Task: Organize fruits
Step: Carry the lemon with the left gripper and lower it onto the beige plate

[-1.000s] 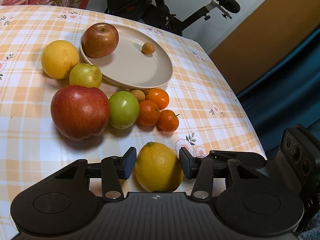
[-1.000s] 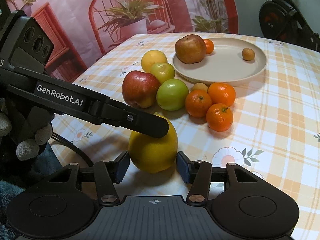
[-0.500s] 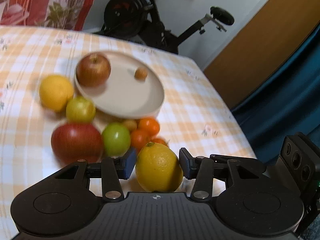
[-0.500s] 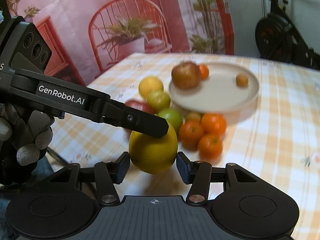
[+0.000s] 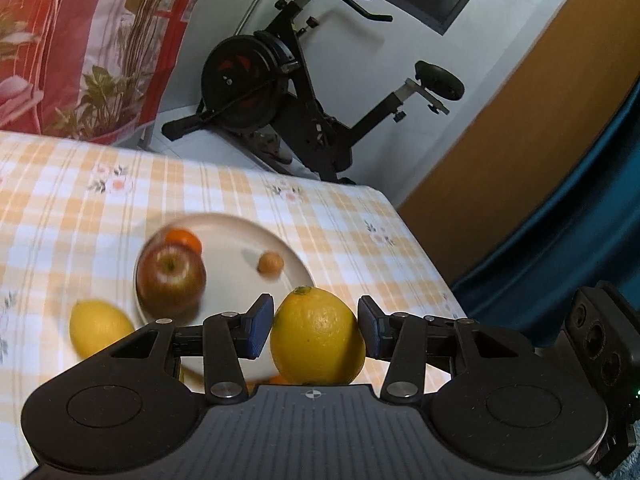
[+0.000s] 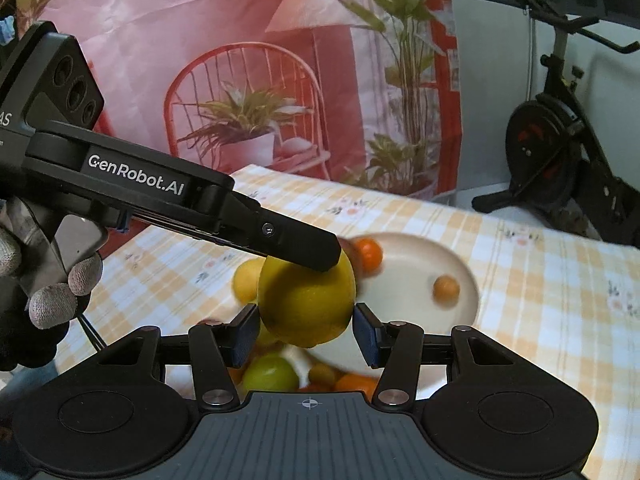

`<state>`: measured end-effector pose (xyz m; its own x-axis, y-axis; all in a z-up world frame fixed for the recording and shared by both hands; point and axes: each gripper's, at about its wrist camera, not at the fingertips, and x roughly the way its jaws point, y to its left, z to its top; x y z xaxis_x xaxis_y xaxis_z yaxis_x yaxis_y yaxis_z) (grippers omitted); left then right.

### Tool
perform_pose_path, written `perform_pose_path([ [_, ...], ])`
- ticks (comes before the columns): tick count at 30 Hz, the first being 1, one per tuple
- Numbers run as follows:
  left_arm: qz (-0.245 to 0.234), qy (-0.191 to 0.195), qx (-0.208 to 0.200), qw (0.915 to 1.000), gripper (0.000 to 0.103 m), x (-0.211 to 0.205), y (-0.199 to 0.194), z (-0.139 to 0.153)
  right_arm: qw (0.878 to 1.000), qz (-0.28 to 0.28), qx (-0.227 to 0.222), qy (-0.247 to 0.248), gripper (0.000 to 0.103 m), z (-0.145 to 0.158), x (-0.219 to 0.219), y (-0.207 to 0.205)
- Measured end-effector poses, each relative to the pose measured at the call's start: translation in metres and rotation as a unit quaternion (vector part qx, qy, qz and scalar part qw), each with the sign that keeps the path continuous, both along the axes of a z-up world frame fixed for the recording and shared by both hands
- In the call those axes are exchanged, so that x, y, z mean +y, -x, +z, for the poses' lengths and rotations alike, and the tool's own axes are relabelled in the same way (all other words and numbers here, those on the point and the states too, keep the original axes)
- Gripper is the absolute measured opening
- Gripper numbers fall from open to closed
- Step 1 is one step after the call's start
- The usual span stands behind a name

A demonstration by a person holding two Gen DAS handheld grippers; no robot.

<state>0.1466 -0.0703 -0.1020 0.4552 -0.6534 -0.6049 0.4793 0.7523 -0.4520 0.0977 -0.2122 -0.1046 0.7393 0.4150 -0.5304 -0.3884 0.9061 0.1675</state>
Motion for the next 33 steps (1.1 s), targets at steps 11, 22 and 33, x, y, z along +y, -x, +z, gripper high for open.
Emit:
perform_pose_path([
  [11, -0.003, -0.037, 0.02, 0.9991, 0.048, -0.025, -0.077, -0.018, 0.999, -0.004, 0.033, -0.006, 0.047, -0.02, -0.022, -0.082],
  [22, -0.002, -0.054, 0.055, 0.9971, 0.048, -0.035, -0.141, -0.046, 0.997, -0.004, 0.076, 0.008, 0.047, -0.044, -0.032, -0.157],
  [33, 0.0, -0.064, 0.076, 0.995, 0.046, -0.038, -0.163, -0.066, 0.994, -0.013, 0.102, 0.025, 0.047, -0.062, -0.03, -0.183],
])
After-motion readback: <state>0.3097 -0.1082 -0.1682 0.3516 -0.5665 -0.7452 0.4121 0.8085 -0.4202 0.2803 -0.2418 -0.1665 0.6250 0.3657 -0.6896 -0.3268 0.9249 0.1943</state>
